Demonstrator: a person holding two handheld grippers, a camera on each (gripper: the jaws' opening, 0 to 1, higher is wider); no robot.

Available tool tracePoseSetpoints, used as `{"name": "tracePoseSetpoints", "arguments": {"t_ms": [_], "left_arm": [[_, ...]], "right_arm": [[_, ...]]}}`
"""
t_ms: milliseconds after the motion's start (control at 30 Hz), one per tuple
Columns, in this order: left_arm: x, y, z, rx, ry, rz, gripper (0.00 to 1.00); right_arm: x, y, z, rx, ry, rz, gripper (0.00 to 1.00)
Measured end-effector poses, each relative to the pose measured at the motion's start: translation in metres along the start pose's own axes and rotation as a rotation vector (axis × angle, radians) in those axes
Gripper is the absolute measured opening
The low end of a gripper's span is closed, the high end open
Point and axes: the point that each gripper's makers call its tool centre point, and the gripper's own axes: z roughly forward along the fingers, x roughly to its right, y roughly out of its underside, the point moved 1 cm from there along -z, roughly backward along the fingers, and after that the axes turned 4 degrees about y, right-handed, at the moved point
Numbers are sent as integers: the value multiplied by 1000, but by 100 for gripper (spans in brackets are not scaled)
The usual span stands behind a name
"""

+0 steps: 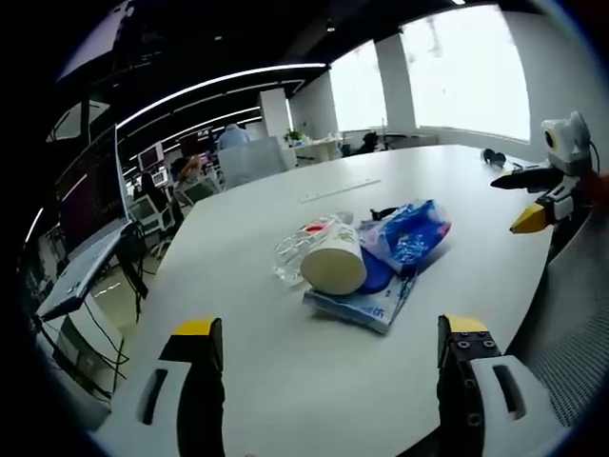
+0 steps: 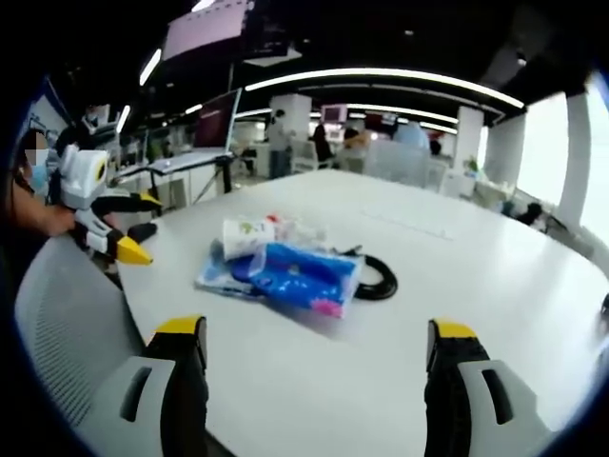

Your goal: Arrange the tabletop items into an orderly group along one side of the table until the central work area is clear of visible clutter.

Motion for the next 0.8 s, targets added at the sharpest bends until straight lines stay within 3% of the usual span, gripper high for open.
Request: {"name": "tracePoseSetpoints", "arguments": {"t_ms": [400,800], "left_arm": [[-5,-1,-1,11,-19,-13,92],[-4,-2,-1,11,-17,-12,93]], "right_arm": [[-16,8,5,-42,-65,-50,93],[-11,-1,2,-8,-48,-23,93]]}}
